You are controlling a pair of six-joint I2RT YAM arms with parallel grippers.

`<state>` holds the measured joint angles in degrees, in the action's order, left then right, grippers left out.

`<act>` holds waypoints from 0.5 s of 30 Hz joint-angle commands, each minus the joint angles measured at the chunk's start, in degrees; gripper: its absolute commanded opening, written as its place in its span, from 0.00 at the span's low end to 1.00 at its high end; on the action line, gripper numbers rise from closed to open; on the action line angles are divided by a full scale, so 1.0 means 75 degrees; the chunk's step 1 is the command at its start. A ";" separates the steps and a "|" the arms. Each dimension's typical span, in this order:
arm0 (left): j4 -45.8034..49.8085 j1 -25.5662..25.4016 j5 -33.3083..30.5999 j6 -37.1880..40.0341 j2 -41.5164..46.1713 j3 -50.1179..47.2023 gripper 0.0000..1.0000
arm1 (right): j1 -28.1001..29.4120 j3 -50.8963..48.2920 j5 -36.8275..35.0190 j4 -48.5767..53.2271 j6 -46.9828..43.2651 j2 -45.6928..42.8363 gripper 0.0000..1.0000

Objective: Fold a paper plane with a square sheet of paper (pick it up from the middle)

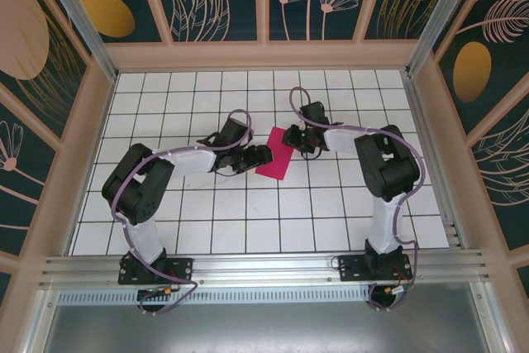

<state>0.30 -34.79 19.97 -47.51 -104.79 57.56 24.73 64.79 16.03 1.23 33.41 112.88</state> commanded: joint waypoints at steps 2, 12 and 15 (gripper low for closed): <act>0.0444 -0.0033 -0.0209 0.0287 -0.0064 0.0163 0.72 | -0.0139 -0.0351 -0.0485 0.0615 -0.0004 0.0635 0.31; 0.0492 -0.0047 0.0085 0.0475 -0.0208 0.0214 0.69 | -0.0166 -0.0374 -0.0502 0.0571 -0.0005 0.0660 0.30; 0.0526 -0.0052 0.0165 0.0510 -0.0218 0.0213 0.69 | -0.0168 -0.0384 -0.0544 0.0547 0.0016 0.0658 0.30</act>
<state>2.02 -34.85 19.81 -45.23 -105.97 57.95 24.45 64.75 16.58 0.99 33.43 113.01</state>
